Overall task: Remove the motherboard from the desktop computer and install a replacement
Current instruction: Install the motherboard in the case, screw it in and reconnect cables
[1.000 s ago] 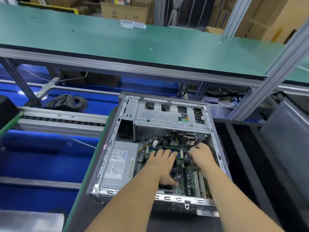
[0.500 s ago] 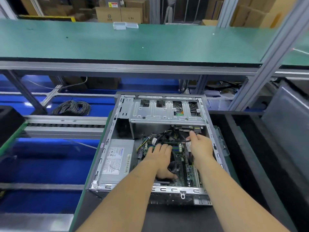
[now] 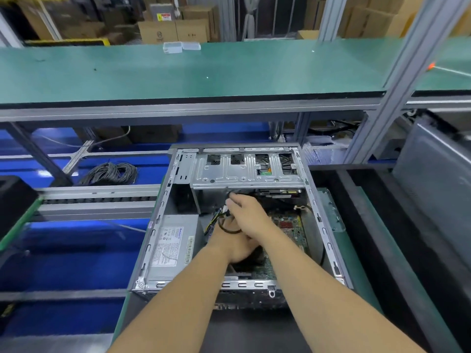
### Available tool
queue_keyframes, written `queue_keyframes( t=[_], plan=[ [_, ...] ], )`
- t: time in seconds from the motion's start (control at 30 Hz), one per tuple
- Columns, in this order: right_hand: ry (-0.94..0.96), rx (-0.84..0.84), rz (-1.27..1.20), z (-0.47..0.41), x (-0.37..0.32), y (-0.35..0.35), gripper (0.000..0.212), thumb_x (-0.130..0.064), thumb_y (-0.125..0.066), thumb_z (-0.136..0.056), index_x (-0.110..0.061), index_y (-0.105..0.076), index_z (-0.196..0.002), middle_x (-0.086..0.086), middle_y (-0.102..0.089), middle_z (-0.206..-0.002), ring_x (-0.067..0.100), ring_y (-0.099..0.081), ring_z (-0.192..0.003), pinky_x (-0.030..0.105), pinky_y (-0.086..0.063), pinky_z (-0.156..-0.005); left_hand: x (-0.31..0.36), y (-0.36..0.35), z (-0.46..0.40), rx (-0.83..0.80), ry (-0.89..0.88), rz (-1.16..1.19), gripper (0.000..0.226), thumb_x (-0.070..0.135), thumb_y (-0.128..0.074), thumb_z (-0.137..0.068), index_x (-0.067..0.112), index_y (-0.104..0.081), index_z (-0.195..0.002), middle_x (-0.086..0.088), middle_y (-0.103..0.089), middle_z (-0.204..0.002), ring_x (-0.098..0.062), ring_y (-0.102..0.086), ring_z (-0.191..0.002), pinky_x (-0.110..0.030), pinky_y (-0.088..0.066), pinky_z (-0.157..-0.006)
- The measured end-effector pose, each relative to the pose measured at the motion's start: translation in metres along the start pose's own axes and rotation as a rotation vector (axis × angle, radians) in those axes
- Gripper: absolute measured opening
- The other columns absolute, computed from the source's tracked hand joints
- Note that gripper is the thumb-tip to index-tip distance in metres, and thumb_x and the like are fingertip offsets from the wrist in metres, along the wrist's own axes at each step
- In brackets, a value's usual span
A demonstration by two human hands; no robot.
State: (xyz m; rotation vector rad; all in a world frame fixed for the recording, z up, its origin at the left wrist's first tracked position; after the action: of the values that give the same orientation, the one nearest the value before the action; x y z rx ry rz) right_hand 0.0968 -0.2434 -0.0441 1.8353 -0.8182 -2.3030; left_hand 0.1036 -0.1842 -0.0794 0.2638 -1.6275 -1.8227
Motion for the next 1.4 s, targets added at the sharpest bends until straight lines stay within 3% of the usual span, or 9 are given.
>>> queue_keyframes(
  t=[0.07, 0.17, 0.3, 0.37, 0.47, 0.53, 0.63, 0.8, 1.4],
  plan=[
    [-0.075, 0.029, -0.237, -0.005, 0.004, -0.003, 0.03, -0.023, -0.045, -0.105, -0.01, -0.064, -0.125, -0.002, -0.061, -0.129, 0.01, -0.063, -0.097, 0.012, -0.048, -0.075, -0.015, -0.003, 0.001, -0.004, 0.121, 0.037, 0.042, 0.042, -0.043, -0.097, 0.019, -0.057, -0.13, -0.01, -0.061, -0.129, -0.032, -0.054, -0.119, -0.04, -0.044, -0.097],
    [-0.007, 0.144, -0.138, -0.014, 0.004, 0.005, 0.03, -0.023, -0.054, -0.102, -0.009, -0.07, -0.122, -0.002, -0.069, -0.115, 0.005, -0.058, -0.102, 0.021, -0.047, -0.089, -0.026, -0.006, 0.002, 0.022, 0.221, 0.258, 0.026, 0.035, -0.051, -0.095, 0.018, -0.061, -0.112, -0.011, -0.066, -0.112, -0.033, -0.06, -0.106, -0.04, -0.05, -0.091],
    [0.107, 0.362, 0.104, -0.007, 0.008, 0.023, 0.035, -0.036, -0.07, -0.089, -0.015, -0.072, -0.06, -0.004, -0.065, -0.057, 0.01, -0.053, -0.06, 0.019, -0.039, -0.059, -0.037, 0.005, 0.004, 0.202, 0.336, 0.675, 0.011, 0.03, -0.058, -0.091, 0.02, -0.062, -0.086, -0.008, -0.07, -0.087, -0.029, -0.066, -0.088, -0.042, -0.056, -0.078],
    [-0.047, 0.322, 0.107, -0.003, 0.028, 0.026, 0.051, -0.042, -0.068, -0.089, -0.014, -0.057, -0.049, -0.005, -0.053, -0.049, 0.009, -0.044, -0.051, 0.024, -0.037, -0.057, -0.037, 0.008, 0.003, 0.227, 0.342, 0.562, 0.029, 0.042, -0.054, -0.092, 0.016, -0.065, -0.093, -0.008, -0.068, -0.091, -0.028, -0.064, -0.09, -0.045, -0.055, -0.079],
    [-0.421, 0.293, -0.145, 0.006, 0.065, 0.04, 0.031, -0.027, -0.064, -0.088, 0.001, -0.071, -0.077, 0.003, -0.065, -0.068, 0.018, -0.054, -0.062, 0.026, -0.039, -0.059, -0.037, 0.005, 0.001, 0.197, 0.407, 0.382, 0.053, 0.057, -0.043, -0.098, 0.012, -0.063, -0.116, -0.011, -0.064, -0.115, -0.03, -0.056, -0.111, -0.045, -0.049, -0.094],
    [-0.502, 0.237, 0.206, 0.014, 0.078, 0.059, 0.018, -0.017, -0.059, -0.084, -0.001, -0.064, -0.08, 0.007, -0.066, -0.072, 0.024, -0.055, -0.062, 0.026, -0.041, -0.055, -0.036, -0.001, -0.001, 0.059, 0.416, 0.274, 0.06, 0.06, -0.033, -0.101, 0.013, -0.058, -0.128, -0.014, -0.059, -0.128, -0.032, -0.05, -0.121, -0.046, -0.043, -0.103],
    [-0.327, 0.014, 1.093, 0.017, 0.076, 0.066, 0.015, -0.005, -0.055, -0.089, -0.009, -0.066, -0.098, 0.01, -0.069, -0.1, 0.028, -0.064, -0.088, 0.033, -0.054, -0.07, -0.022, -0.009, -0.003, -0.105, 0.28, 0.041, 0.062, 0.062, -0.025, -0.102, 0.021, -0.047, -0.144, -0.013, -0.049, -0.14, -0.033, -0.038, -0.132, -0.049, -0.031, -0.112],
    [0.134, -0.304, 1.662, -0.004, 0.084, 0.029, 0.031, -0.017, -0.053, -0.096, -0.016, -0.063, -0.125, 0.008, -0.058, -0.127, 0.029, -0.047, -0.121, 0.045, -0.032, -0.102, -0.016, -0.021, -0.001, -0.195, 0.138, -0.025, 0.096, 0.084, -0.025, -0.087, 0.014, -0.026, -0.153, -0.011, -0.028, -0.157, -0.032, -0.022, -0.144, -0.057, -0.009, -0.118],
    [-0.028, -0.481, 1.963, -0.057, 0.114, 0.038, 0.037, -0.004, -0.032, -0.104, -0.01, -0.058, -0.131, 0.007, -0.061, -0.132, 0.023, -0.059, -0.12, 0.029, -0.047, -0.082, 0.003, -0.029, -0.004, -0.211, -0.039, -0.12, 0.109, 0.068, -0.07, -0.076, 0.013, -0.016, -0.153, -0.012, -0.026, -0.152, -0.034, -0.024, -0.14, -0.054, -0.019, -0.117]
  ],
)
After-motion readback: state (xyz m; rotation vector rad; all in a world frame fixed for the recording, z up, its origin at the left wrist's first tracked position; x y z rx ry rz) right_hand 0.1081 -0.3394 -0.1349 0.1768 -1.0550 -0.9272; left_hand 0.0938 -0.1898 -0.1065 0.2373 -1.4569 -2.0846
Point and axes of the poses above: each hand's wrist, its own z-axis away from the middle knuckle, its own y-axis out of the back of the hand, x = y × z, the point moved 6 cm from there along -z, towards the middle knuckle
